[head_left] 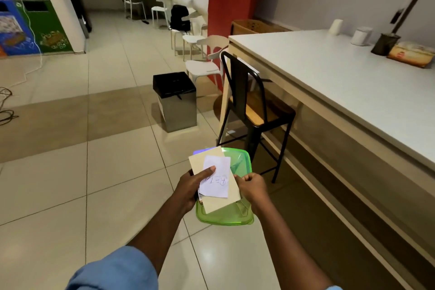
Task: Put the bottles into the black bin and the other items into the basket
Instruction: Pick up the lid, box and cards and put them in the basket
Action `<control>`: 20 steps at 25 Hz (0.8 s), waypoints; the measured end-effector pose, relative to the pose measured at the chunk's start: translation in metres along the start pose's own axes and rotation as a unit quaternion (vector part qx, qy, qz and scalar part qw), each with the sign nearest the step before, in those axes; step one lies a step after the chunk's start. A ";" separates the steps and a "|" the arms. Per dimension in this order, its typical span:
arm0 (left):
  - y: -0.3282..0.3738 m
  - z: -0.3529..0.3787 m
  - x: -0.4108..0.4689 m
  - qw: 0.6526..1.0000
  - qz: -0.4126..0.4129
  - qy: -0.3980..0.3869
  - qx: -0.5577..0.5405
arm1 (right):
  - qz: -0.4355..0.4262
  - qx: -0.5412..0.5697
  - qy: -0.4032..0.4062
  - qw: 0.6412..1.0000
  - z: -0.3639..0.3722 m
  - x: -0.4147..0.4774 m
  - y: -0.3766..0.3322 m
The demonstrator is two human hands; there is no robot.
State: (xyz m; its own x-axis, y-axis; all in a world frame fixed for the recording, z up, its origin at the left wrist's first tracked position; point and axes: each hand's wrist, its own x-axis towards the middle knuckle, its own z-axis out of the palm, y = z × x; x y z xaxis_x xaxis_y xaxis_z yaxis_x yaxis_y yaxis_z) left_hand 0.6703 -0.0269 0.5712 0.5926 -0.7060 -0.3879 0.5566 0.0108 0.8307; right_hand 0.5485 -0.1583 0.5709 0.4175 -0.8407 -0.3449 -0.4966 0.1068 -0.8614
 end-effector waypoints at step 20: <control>0.234 -0.147 0.341 0.999 0.009 0.039 0.001 | -0.009 0.066 0.014 0.998 0.252 0.293 -0.238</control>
State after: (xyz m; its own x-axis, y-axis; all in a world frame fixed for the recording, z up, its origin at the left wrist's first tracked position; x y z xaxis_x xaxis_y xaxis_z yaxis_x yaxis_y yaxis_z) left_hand 1.0881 -0.1608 0.5742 0.6458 -0.6481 -0.4037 0.5451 0.0211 0.8381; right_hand 0.9811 -0.2963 0.5807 0.4023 -0.8576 -0.3203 -0.3849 0.1590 -0.9092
